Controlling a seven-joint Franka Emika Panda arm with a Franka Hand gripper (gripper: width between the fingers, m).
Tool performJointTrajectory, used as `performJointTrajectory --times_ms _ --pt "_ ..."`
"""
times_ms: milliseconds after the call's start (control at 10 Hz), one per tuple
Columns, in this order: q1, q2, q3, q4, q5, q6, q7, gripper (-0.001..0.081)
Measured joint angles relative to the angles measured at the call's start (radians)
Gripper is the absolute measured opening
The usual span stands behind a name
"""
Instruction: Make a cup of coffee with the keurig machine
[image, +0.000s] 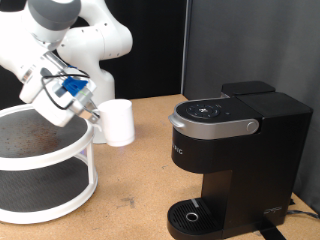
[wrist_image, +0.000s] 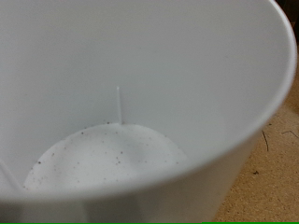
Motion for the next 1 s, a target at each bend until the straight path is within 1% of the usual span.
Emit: performJointTrajectory --times_ms 100,400,500,700,800,1000 --pt "0.017 0.029 -0.005 0.016 0.011 -0.001 0.0 0.0074" --pt "0.02 0.03 -0.007 0.008 0.025 -0.003 -0.006 0.0074" --pt "0.033 0.042 -0.005 -0.005 0.048 0.022 -0.009 0.0074" --pt "0.086 0.103 0.005 -0.031 0.121 0.134 -0.022 0.0074" --pt "0.119 0.144 0.006 -0.034 0.18 0.169 -0.049 0.0074" --pt "0.18 0.235 0.006 -0.026 0.334 0.194 -0.149 0.0074"
